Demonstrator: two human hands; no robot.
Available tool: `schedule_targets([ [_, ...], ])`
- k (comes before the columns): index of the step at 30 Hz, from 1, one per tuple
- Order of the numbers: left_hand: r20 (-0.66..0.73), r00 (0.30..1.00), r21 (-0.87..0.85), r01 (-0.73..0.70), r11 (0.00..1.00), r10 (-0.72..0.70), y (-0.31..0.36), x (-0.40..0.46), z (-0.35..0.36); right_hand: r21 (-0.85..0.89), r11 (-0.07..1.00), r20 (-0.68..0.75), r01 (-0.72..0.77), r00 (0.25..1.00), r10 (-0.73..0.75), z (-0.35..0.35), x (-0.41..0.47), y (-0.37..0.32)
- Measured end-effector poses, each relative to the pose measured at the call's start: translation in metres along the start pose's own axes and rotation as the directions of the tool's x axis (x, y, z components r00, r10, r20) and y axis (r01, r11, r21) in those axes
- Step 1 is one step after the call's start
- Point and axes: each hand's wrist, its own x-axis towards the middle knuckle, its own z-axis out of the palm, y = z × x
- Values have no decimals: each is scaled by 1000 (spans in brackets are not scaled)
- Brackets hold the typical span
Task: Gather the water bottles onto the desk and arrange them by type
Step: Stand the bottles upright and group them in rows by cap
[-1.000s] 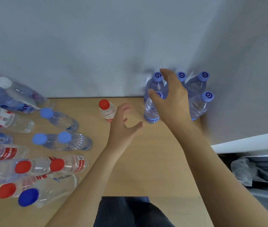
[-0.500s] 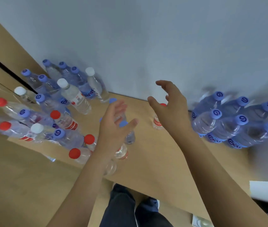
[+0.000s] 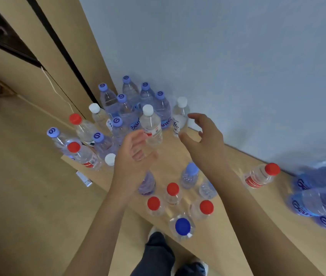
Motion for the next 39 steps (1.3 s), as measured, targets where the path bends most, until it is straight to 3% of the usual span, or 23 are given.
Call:
schedule_targets([
  [6, -65, 998, -35, -10, 999, 8, -4, 37, -43, -10, 1000, 31, 30, 999, -29, 52, 27, -22],
  [17, -200, 979, -24, 36, 999, -40, -26, 71, -119, -44, 999, 258, 17, 966, -5, 150, 67, -38],
  [26, -176, 981, -22, 80, 997, -83, -40, 82, -136, -149, 984, 430, -96, 890, 152, 201, 102, -8],
  [31, -162, 981, -23, 103, 994, -106, -46, 85, -139, -103, 990, 551, -98, 823, 138, 213, 116, 6],
  [34, -156, 981, -27, 108, 994, -111, -46, 85, -140, -165, 985, 627, -52, 765, 145, 214, 121, 11],
  [39, -143, 984, -23, 105, 994, -107, -44, 85, -138, -81, 994, 593, -70, 798, 104, 215, 118, 15],
])
